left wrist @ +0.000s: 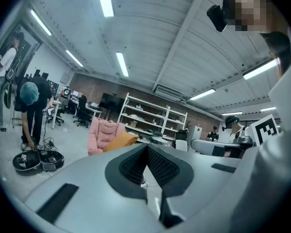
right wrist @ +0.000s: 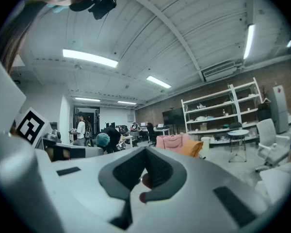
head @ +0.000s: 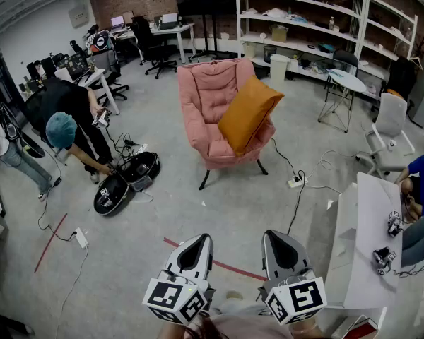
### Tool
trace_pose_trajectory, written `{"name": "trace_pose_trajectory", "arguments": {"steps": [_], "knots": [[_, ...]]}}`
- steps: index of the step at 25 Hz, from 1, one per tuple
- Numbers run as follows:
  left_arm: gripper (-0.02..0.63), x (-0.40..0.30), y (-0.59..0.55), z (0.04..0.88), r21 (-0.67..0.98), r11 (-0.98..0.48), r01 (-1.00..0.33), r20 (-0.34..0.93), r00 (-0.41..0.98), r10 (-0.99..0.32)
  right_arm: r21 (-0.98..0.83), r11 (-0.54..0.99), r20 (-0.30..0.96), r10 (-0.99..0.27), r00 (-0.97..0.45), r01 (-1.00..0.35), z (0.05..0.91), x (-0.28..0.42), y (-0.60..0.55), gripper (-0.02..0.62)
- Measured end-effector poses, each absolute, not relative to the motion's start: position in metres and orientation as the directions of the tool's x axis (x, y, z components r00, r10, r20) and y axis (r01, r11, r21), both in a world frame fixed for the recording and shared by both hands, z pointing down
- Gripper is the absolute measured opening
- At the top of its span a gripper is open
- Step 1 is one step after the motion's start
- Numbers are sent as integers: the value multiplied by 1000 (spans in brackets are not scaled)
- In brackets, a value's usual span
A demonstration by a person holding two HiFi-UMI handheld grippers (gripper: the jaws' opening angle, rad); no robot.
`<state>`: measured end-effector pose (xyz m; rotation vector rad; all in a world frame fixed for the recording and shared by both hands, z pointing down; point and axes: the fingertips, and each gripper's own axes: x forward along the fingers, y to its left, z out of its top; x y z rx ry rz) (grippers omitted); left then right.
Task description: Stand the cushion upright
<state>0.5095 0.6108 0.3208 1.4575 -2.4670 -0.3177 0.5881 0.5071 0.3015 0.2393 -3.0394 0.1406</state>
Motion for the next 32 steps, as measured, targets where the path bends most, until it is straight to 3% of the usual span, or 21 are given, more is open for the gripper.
{"name": "trace_pose_trajectory", "arguments": {"steps": [16, 32], "knots": [[-11, 501, 564, 332, 295, 486, -822, 144, -465, -874, -126, 978, 95, -155, -983, -167, 313, 577, 451, 15], [-11, 396, 498, 356, 331, 461, -824, 161, -432, -887, -128, 972, 140, -179, -974, -197, 339, 482, 391, 15]]}}
